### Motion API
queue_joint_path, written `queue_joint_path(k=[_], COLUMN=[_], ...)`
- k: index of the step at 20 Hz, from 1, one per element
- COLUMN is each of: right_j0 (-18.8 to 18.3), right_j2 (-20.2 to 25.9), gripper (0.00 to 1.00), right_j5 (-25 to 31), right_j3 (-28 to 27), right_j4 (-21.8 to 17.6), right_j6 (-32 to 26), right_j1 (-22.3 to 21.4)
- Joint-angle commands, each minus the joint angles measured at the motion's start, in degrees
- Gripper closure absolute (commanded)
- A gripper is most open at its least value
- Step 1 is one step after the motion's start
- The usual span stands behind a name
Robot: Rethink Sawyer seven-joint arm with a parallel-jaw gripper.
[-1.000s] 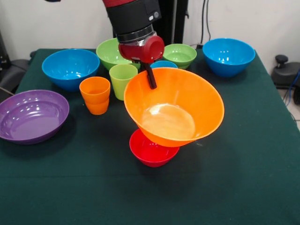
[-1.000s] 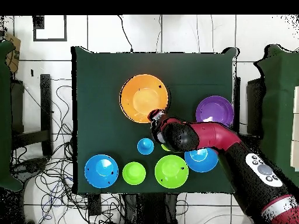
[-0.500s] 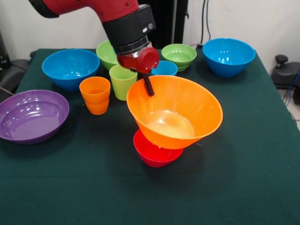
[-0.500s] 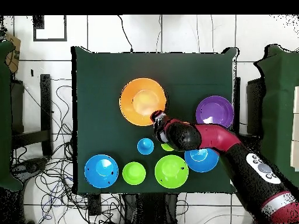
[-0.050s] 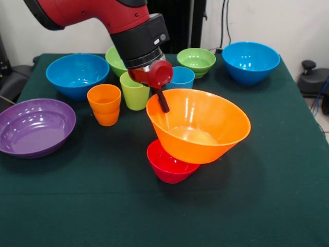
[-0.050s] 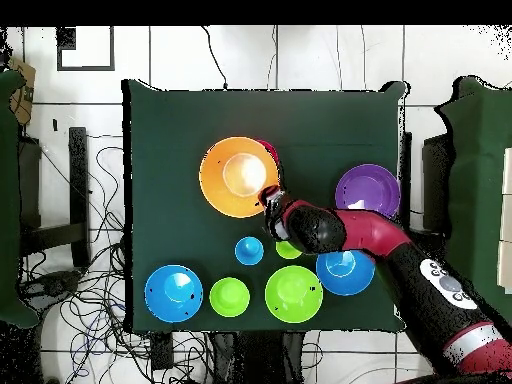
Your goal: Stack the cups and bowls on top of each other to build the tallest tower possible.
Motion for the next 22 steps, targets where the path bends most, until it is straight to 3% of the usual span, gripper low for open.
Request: queue_joint_path(k=[1, 11, 22], right_j0=[0.1, -1.3, -4.7], right_j2=[1.4, 3.4, 6.4], gripper=[1.00, 1.00, 1.00], right_j5=[2.2, 9.8, 13.4], right_j3=[-5.3, -8.2, -9.6], right_j4=[-2.0, 0.8, -0.1], right_j6=[-9.4, -12.7, -15.4], right_j1=[1.3, 0.9, 2.8])
